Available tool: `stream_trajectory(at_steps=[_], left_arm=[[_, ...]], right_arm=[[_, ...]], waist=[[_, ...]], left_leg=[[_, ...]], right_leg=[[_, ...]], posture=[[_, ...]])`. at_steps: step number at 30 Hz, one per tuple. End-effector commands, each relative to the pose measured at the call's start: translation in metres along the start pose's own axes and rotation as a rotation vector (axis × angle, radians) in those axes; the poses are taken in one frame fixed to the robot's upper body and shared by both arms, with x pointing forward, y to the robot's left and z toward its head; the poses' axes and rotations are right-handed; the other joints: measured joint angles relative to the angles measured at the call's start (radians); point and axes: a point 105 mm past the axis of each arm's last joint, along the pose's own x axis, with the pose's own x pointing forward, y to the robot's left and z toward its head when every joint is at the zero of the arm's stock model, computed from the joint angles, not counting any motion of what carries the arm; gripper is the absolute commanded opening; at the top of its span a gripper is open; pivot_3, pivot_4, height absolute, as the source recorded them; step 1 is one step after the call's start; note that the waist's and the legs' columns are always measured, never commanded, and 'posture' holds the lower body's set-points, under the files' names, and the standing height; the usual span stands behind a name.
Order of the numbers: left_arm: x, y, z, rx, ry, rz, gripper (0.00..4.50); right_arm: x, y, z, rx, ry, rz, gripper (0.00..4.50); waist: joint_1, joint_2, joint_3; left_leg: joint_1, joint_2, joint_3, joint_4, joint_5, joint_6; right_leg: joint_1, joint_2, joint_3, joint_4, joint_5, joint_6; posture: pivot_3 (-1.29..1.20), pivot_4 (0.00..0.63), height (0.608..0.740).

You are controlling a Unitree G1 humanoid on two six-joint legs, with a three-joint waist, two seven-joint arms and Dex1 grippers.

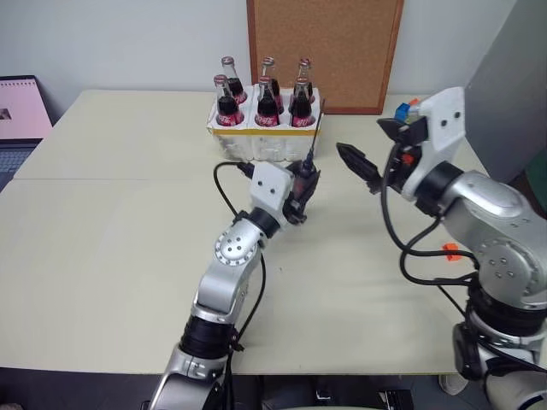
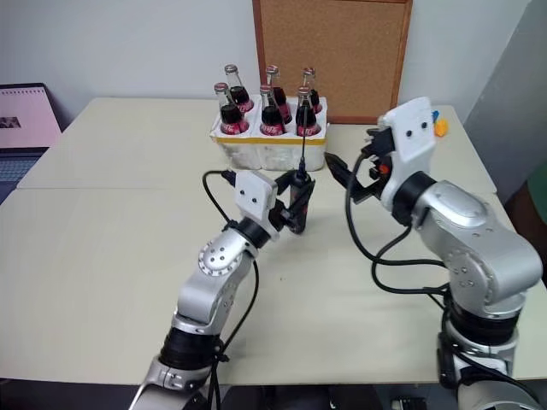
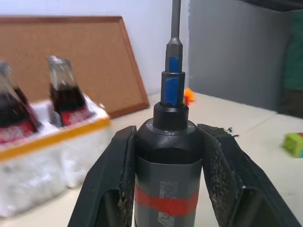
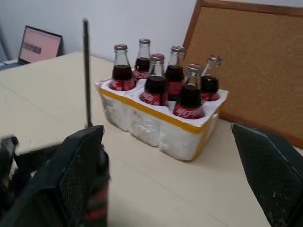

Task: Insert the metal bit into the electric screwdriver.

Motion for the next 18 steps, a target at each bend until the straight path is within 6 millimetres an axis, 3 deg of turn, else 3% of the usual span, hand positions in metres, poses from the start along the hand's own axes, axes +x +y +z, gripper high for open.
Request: stream_trajectory(at_steps=[1, 4, 6, 8, 14, 18], left_arm=[[0.008, 0.024, 0.024, 0.238, -0.026, -0.033, 1.63], [0.011, 0.04, 0.017, 0.446, 0.063, -0.141, 1.63], [0.004, 0.053, -0.007, 0.701, 0.226, -0.344, 1.63], [-0.008, 0.062, -0.027, 0.827, 0.362, -0.52, 1.63], [-0.036, 0.063, -0.068, 0.924, 0.588, -0.912, 1.63], [-0.038, 0.039, -0.086, 0.829, 0.615, -1.062, 1.63]], right_arm=[[-0.016, -0.001, 0.011, -0.105, -0.022, 0.074, 4.5], [-0.029, 0.004, 0.01, -0.204, 0.019, 0.165, 4.5], [-0.044, 0.017, 0.0, -0.267, 0.104, 0.304, 4.5], [-0.055, 0.027, -0.008, -0.302, 0.178, 0.409, 4.5], [-0.066, 0.038, -0.02, -0.296, 0.248, 0.526, 4.5], [-0.067, 0.048, -0.032, -0.299, 0.277, 0.565, 4.5]], waist=[[-0.001, 0.0, 0.0], [0.0, 0.0, 0.0], [-0.001, -0.001, 0.001], [0.005, -0.001, 0.002], [0.005, -0.001, 0.002], [0.019, -0.001, 0.002]], left_leg=[[0.0, 0.0, 0.0, 0.0, 0.0, 0.0], [0.0, 0.0, 0.0, 0.0, 0.0, 0.0], [0.0, 0.0, 0.001, -0.001, 0.0, 0.0], [-0.004, 0.0, -0.001, -0.001, 0.0, 0.0], [-0.007, 0.0, 0.001, -0.001, 0.0, 0.0], [-0.01, -0.001, 0.002, 0.002, -0.002, 0.003]], right_leg=[[0.0, 0.0, 0.0, 0.0, 0.0, 0.0], [0.0, 0.0, 0.0, -0.001, 0.0, 0.0], [0.0, 0.001, 0.002, -0.002, -0.001, 0.001], [-0.003, 0.0, -0.002, -0.002, -0.001, 0.002], [-0.003, 0.0, -0.001, -0.009, -0.001, 0.002], [-0.002, -0.002, -0.001, -0.011, -0.001, 0.003]], posture=[[0.0, 0.15, 0.74], [0.0, 0.15, 0.74], [0.0, 0.15, 0.74], [0.0, 0.15, 0.74], [0.0, 0.15, 0.74], [0.0, 0.15, 0.74]])
